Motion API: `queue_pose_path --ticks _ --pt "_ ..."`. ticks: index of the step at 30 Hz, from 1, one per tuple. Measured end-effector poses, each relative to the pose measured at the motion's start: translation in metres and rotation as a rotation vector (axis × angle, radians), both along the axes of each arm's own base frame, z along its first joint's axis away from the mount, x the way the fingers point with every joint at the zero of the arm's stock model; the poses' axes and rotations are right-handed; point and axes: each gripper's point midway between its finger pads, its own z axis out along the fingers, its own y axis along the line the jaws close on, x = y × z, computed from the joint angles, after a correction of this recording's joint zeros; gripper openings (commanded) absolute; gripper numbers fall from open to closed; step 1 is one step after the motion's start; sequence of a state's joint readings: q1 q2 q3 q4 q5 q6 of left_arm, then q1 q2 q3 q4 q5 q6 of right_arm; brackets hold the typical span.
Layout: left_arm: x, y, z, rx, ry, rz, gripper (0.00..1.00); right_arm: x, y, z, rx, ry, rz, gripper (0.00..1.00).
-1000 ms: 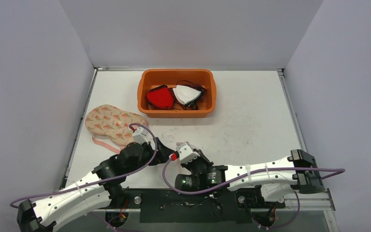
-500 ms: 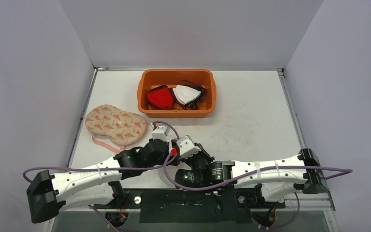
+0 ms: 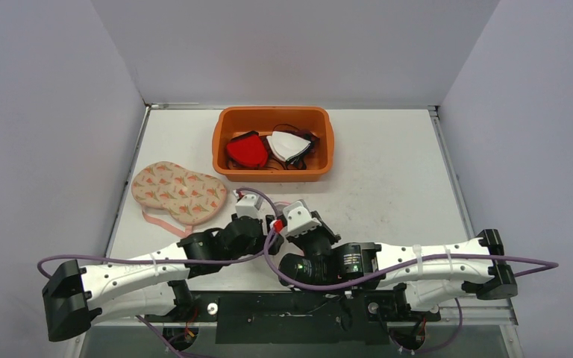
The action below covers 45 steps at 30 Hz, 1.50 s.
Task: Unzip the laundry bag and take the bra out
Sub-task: Close the laundry bag at the center of the board.
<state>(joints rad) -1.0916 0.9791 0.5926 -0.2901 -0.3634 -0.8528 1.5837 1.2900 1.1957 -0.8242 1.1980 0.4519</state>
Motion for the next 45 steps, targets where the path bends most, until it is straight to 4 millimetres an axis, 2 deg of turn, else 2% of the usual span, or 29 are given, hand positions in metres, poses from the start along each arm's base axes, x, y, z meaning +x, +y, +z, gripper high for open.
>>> queue_pose_path --ticks 3,7,10,11,14,18,21,25,28,30,32,34,37,39,41,45 --pt "-0.007 -0.003 -0.004 0.019 -0.005 -0.01 0.52 0.0 0.0 0.0 0.001 0.0 -0.001 0.05" --pt "-0.015 -0.001 -0.02 0.087 0.005 -0.006 0.21 0.0 0.0 0.0 0.003 0.001 -0.001 0.05" --pt "-0.016 0.006 -0.028 0.131 0.012 0.02 0.03 0.0 -0.001 0.0 -0.001 -0.001 -0.004 0.05" --pt "-0.015 0.008 -0.028 0.135 0.007 0.029 0.0 0.0 -0.002 0.0 -0.008 -0.004 -0.006 0.05" --pt "-0.012 0.009 -0.02 0.109 -0.013 0.047 0.0 0.001 -0.007 0.0 -0.025 -0.016 -0.016 0.05" --pt "-0.011 -0.002 0.008 -0.007 -0.054 0.027 0.0 0.003 -0.016 0.008 -0.062 -0.045 -0.036 0.05" --pt "-0.014 -0.018 0.033 -0.127 -0.071 -0.018 0.0 0.006 -0.022 0.032 -0.056 -0.084 -0.063 0.05" --pt "-0.02 -0.041 0.074 -0.275 -0.088 -0.084 0.0 0.01 -0.033 0.081 0.01 -0.153 -0.112 0.05" --pt "-0.019 -0.046 0.103 -0.383 -0.119 -0.086 0.0 0.012 -0.045 0.095 0.019 -0.18 -0.134 0.05" --pt "-0.015 -0.044 0.109 -0.441 -0.122 -0.064 0.0 0.015 -0.05 0.093 0.019 -0.183 -0.143 0.05" --pt "-0.007 -0.038 0.099 -0.485 -0.11 -0.027 0.0 0.018 -0.053 0.087 0.002 -0.185 -0.154 0.05" --pt "0.003 -0.025 0.065 -0.497 -0.068 0.031 0.0 0.021 -0.051 0.076 -0.033 -0.182 -0.161 0.05" --pt "0.007 -0.001 0.004 -0.444 0.025 0.114 0.0 0.025 -0.045 0.055 -0.083 -0.171 -0.158 0.05" --pt "0.007 0.01 -0.021 -0.428 0.075 0.152 0.0 0.026 -0.037 0.038 -0.113 -0.155 -0.144 0.05" --pt "0.008 0.012 -0.027 -0.437 0.094 0.163 0.0 0.028 -0.033 0.025 -0.14 -0.142 -0.136 0.05" --pt "0.012 0.009 -0.021 -0.483 0.097 0.166 0.0 0.036 -0.025 0.006 -0.197 -0.138 -0.151 0.05"
